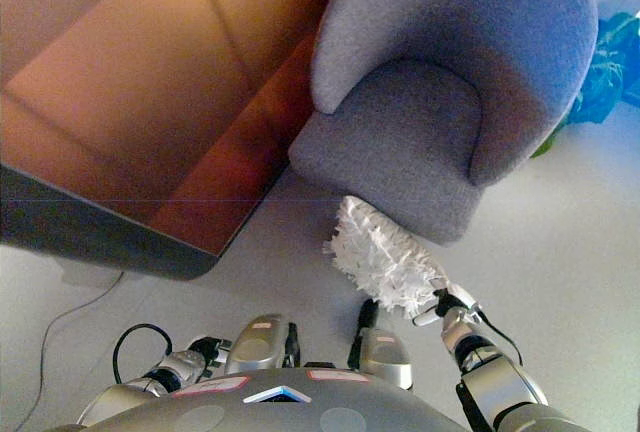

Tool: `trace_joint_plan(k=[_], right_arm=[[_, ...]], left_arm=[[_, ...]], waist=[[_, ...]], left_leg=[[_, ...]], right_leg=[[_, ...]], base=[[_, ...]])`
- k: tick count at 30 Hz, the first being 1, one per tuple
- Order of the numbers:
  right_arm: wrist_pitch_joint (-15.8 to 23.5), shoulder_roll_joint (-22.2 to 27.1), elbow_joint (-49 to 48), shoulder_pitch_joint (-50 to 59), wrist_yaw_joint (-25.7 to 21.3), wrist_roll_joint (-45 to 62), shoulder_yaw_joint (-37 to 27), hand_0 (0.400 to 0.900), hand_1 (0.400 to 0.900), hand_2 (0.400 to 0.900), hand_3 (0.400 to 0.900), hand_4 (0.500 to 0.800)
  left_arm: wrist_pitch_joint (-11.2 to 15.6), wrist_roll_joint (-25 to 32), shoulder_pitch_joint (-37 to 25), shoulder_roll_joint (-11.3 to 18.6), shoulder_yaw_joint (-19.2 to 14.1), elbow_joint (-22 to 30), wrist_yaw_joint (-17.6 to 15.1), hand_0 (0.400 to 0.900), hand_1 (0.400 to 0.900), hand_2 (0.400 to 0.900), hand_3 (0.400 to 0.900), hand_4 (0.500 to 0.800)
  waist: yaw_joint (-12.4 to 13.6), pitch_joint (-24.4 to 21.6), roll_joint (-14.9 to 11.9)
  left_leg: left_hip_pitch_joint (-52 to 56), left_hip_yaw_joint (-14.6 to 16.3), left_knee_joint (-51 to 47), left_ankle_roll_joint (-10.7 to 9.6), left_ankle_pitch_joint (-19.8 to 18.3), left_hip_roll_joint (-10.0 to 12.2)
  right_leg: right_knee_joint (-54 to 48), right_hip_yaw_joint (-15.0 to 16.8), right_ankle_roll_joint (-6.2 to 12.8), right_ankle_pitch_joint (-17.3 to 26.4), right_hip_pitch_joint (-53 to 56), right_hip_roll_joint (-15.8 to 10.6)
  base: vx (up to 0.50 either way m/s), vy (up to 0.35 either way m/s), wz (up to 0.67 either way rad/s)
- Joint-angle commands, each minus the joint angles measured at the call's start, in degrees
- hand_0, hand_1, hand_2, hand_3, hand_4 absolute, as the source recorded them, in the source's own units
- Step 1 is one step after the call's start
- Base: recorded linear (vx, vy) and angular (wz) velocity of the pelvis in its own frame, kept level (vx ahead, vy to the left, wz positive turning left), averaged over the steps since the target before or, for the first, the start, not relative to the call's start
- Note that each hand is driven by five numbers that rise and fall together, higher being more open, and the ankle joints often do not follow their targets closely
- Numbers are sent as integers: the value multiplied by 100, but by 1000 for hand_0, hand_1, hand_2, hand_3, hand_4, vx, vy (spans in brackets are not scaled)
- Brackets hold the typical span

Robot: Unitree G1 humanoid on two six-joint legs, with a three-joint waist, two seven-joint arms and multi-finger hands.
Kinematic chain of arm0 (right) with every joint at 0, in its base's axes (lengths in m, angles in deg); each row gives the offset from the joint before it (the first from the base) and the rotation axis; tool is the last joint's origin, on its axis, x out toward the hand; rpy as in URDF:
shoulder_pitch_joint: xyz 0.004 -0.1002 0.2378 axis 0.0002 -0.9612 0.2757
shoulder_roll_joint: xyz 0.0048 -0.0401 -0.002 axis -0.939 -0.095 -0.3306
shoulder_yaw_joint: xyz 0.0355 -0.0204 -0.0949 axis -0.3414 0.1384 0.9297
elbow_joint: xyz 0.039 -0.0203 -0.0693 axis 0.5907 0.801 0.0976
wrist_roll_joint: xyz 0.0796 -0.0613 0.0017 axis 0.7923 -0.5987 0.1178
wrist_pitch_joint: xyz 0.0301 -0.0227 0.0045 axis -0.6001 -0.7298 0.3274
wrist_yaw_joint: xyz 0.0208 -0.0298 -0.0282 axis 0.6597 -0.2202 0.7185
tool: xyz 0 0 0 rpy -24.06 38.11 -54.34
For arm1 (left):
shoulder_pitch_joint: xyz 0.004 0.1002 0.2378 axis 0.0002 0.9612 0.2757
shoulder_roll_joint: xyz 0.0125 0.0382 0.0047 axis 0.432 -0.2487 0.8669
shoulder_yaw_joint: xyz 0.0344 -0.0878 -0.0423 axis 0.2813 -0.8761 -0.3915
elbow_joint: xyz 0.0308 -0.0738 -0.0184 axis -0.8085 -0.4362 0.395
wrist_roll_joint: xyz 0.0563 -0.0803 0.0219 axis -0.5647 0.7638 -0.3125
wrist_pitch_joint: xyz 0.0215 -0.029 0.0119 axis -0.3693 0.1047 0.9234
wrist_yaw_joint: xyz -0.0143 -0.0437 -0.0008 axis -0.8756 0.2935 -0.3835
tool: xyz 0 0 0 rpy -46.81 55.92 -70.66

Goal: Pick up the pillow and put it on the sofa.

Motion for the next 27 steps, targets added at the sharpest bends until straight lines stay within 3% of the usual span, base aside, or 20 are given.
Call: trace_joint_plan(k=[1,2,4,7,13,16,19,27], right_arm=[[-65,343,127,274,-271,118,-22,900,900,900,900,800],[-78,330,102,333,-276,206,9,900,900,900,900,800],[-111,349,16,356,-141,219,22,900,900,900,900,800],[-208,311,0,435,-5,349,-11,900,900,900,900,800],[-830,439,133,1131,-427,707,-149,900,900,900,900,800],[-1167,673,214,1424,-612,661,-182,900,900,900,900,800],[-1300,945,281,1710,-504,654,-232,900,900,900,900,800],[-1593,1696,481,2879,-375,665,-117,900,900,900,900,800]], left_arm=[[7,139,-4,206,273,-38,-122,900,900,900,900,800],[2,110,2,211,290,-57,-110,900,900,900,900,800],[-8,107,73,203,312,-50,-162,900,900,900,900,800],[-167,-11,-35,295,300,31,-90,900,900,900,900,800],[-144,377,-514,478,581,92,-58,900,900,900,900,800],[-100,605,-638,519,659,143,24,900,900,900,900,800],[-38,769,-680,551,732,194,93,900,900,900,900,800],[23,1350,-856,648,912,376,-35,900,900,900,900,800]], waist=[[271,430,186],[398,479,220],[535,549,209],[505,543,149],[438,798,478],[397,932,667],[388,1068,788],[442,1530,954]], left_leg=[[89,-283,-1887,97,1312,12],[-5,-524,-2409,38,1469,-5],[-239,-795,-2479,36,1542,-100],[-127,-468,-2411,160,1021,-150],[-359,-350,-2326,242,921,-331],[-649,-357,-2089,276,876,-445],[-894,-337,-1879,304,827,-471],[-1849,-238,-1046,318,685,-392]], right_leg=[[779,425,582,-566,-51,-135],[706,548,624,-605,73,-76],[649,756,604,-736,260,-40],[661,655,725,-751,251,-328],[757,646,902,-589,-209,-814],[831,756,919,-554,-408,-924],[864,821,940,-535,-526,-1018],[1283,853,902,-647,-1122,-1157]], base=[[332,242,-92],[299,176,-92],[265,125,-78],[132,96,-37],[-27,151,-20],[-42,127,-13],[-30,67,-11],[-92,-22,1]])
